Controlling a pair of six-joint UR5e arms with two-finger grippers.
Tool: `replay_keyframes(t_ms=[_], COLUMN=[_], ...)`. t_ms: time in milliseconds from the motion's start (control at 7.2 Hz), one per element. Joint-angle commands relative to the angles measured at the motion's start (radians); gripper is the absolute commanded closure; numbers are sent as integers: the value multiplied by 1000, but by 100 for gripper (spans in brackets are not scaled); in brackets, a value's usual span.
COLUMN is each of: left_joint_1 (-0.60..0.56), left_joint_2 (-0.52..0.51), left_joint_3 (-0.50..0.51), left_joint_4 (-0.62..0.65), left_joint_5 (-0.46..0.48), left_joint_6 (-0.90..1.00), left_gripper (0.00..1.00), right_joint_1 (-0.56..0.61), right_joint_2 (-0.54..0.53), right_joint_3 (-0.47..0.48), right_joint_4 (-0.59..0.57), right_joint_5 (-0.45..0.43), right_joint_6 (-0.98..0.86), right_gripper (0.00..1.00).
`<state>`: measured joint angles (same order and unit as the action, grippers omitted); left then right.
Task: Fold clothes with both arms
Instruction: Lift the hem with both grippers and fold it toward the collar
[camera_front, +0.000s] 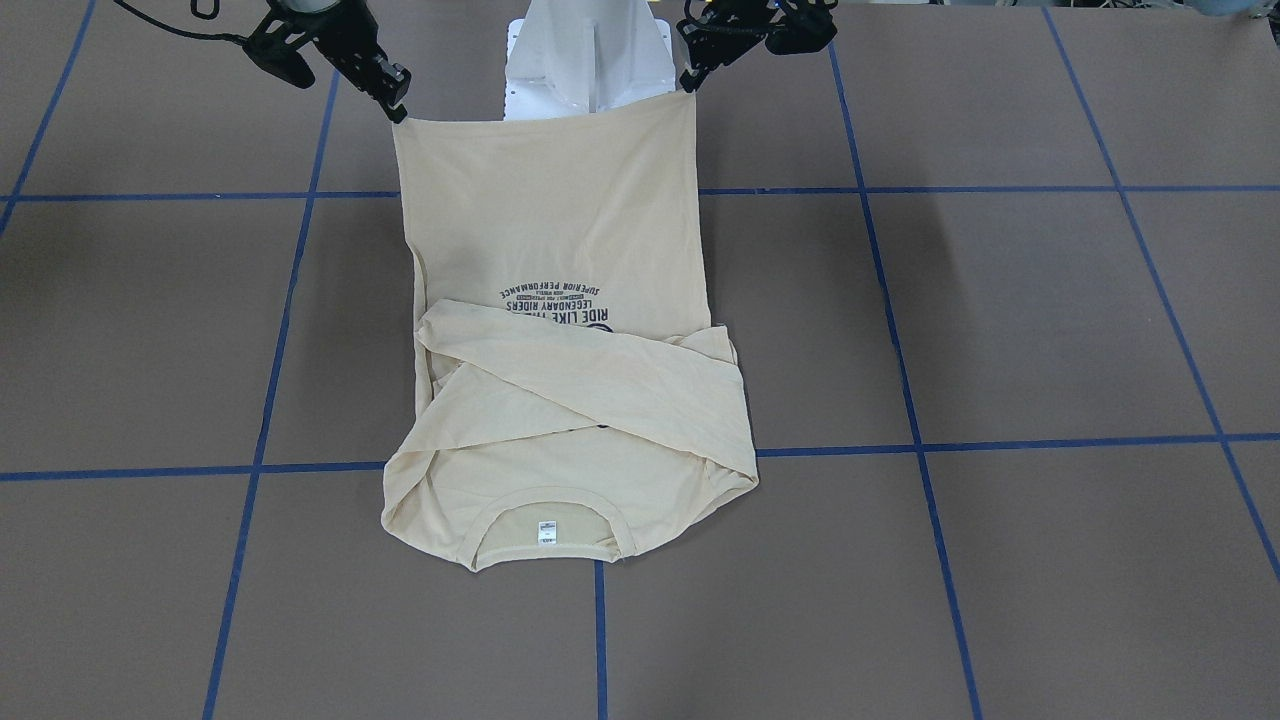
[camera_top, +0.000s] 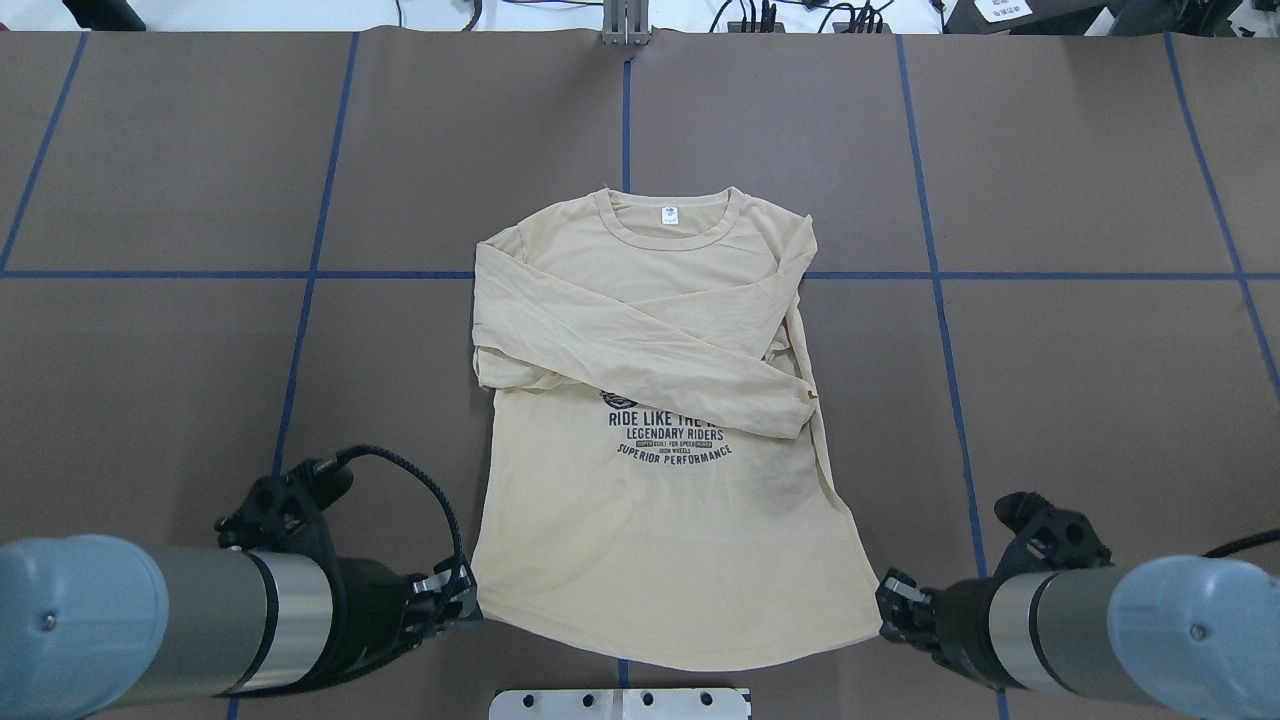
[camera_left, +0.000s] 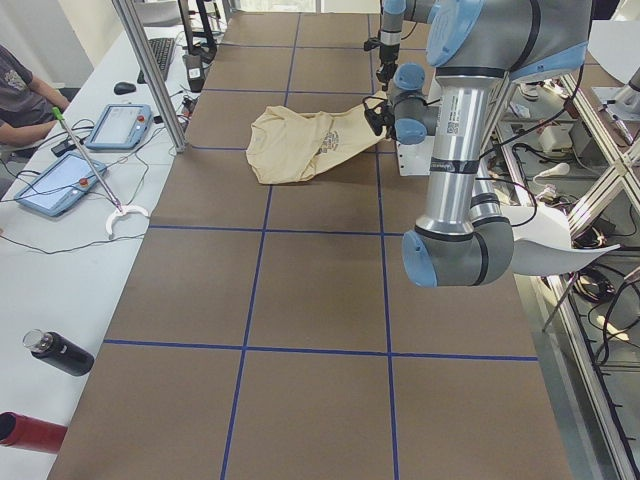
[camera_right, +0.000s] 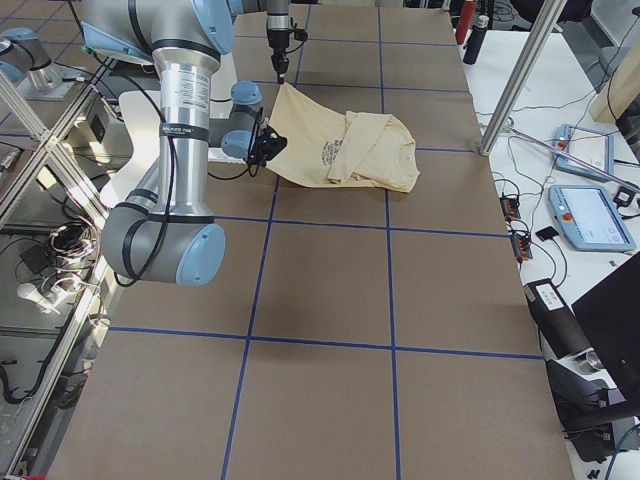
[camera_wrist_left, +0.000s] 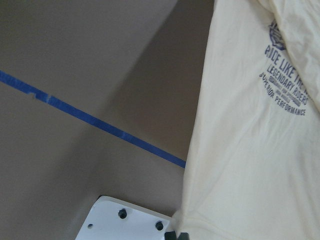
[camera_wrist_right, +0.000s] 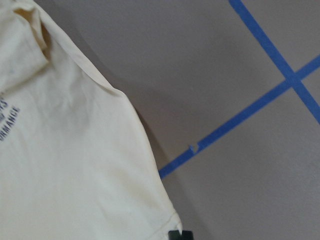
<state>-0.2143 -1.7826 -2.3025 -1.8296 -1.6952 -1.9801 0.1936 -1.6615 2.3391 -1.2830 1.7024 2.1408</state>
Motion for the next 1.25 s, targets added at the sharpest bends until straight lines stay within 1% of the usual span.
replay_keyframes(t_ms=[0,139,278,417,556,695,834,973,1112], left_joint_1=[-190,-295,-372,-440,-483,-514,-523,-525,-525], left_joint_2=[-117,-202,-243,-247,-250,-271,-314,-357,-406], left_joint_3=[164,298,369,414,475,527,582,656,795], left_joint_4=[-5,-19,-25,-65,-139,-178,-180,-191,-274], left_joint_5=[-23,-68,-113,-116,-124,-133,-133,-133,-130], left_joint_6=[145,182,232,263,267,267,267,264,264], left_gripper=[100,100,100,100,100,100,100,100,100], right_joint_1=[321,469,545,587,628,657,664,662,662], right_joint_2=[206,388,492,543,586,650,714,765,813], right_joint_3=[-173,-348,-430,-490,-559,-648,-752,-852,-951], right_joint_4=[-7,-65,-167,-229,-236,-234,-233,-227,-222], right_joint_5=[230,358,377,373,372,370,367,359,332], right_joint_6=[-31,-114,-218,-304,-337,-354,-407,-458,-496], right_gripper=[100,100,100,100,100,100,100,100,100])
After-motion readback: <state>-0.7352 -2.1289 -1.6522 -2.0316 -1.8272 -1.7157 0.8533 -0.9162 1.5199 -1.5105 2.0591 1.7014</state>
